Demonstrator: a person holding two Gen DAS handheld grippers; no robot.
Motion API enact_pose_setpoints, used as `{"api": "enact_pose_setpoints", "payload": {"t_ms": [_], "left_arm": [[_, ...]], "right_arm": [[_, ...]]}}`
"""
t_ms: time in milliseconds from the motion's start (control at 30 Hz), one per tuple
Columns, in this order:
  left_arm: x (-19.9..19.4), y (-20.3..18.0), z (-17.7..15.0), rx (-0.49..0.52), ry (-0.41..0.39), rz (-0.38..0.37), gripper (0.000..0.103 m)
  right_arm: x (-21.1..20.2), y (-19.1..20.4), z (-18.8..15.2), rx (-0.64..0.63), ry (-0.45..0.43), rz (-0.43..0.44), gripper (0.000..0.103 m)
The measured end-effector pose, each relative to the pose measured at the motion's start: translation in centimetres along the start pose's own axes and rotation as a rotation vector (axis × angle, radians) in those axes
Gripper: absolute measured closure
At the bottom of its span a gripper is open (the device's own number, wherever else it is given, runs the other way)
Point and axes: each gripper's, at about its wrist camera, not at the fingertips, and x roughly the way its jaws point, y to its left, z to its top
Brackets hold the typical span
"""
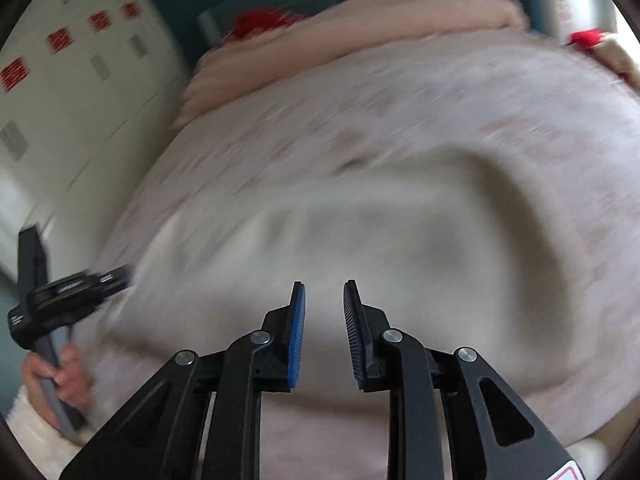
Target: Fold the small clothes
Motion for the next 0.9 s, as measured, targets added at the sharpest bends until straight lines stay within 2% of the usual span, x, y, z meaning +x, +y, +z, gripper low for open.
{"api": "enact_pose_setpoints", "payload": {"t_ms": [100, 133, 167, 200, 233, 267, 300, 400, 467, 567, 600, 633, 700, 767, 800, 833, 900], "left_arm": [[1.7, -2.2, -2.4, 0.063, 0.038, 0.012, 0.083], [2.5, -3.2, -2.9, 0.126, 0.029, 0.047, 0.082], [3.5, -3.8, -3.2, 0.188, 0.025, 0.105, 0.076], [4.8, -3.5, -3.2, 0.206, 0.044, 0.155, 0.075], [5.4, -2.9, -3.3, 0.192, 0.061, 0.158, 0.075], [5.6, -1.9, -3.2, 0.159, 0.063, 0.142, 0.075], [5.4, -0.6, -3.0, 0.110, 0.055, 0.102, 0.077], [5.1, 1.0, -2.9, 0.104, 0.064, 0.065, 0.086], [4.9, 1.6, -3.1, 0.112, 0.058, 0.047, 0.086], [4.3, 2.3, -2.9, 0.032, 0.057, 0.006, 0.086], [3.5, 2.6, -2.8, -0.023, 0.050, -0.014, 0.086], [2.6, 2.7, -3.0, -0.047, 0.041, -0.017, 0.084], [0.4, 3.0, -3.1, -0.079, 0.003, 0.014, 0.058], [-1.5, 3.4, -3.2, -0.088, -0.053, 0.037, 0.045], [-2.3, 3.6, -3.1, -0.093, -0.082, 0.073, 0.042], [-2.5, 3.6, -3.0, -0.099, -0.089, 0.081, 0.042], [-2.2, 2.7, -2.6, -0.095, -0.077, 0.052, 0.042]], "right_arm": [[2.8, 4.4, -1.3, -0.012, 0.049, 0.096, 0.083], [3.6, 5.5, -1.3, -0.025, 0.065, 0.118, 0.083], [4.7, 6.7, -1.1, -0.057, 0.087, 0.111, 0.083], [5.6, 7.1, -1.0, -0.081, 0.090, 0.080, 0.084], [6.6, 6.5, -0.9, -0.093, 0.096, 0.015, 0.092], [7.2, 5.5, -1.1, -0.077, 0.107, -0.013, 0.099], [7.3, 4.0, -1.2, -0.040, 0.116, 0.000, 0.103], [5.8, -1.3, -2.2, 0.072, 0.103, 0.016, 0.103], [4.1, -3.5, -3.2, 0.094, 0.090, -0.001, 0.103], [2.1, -5.1, -3.8, 0.144, 0.083, -0.008, 0.103], [1.2, -5.3, -3.7, 0.155, 0.078, -0.038, 0.096], [0.3, -5.6, -3.7, 0.155, 0.060, -0.094, 0.086], [-2.2, -6.7, -3.6, 0.175, 0.008, -0.148, 0.074], [-4.5, -7.9, -3.1, 0.198, -0.053, -0.192, 0.074], [-5.1, -8.1, -2.5, 0.185, -0.069, -0.195, 0.074], [-5.1, -7.6, -1.7, 0.172, -0.076, -0.172, 0.078], [-4.3, -6.0, 0.0, 0.154, -0.071, -0.087, 0.083]]}}
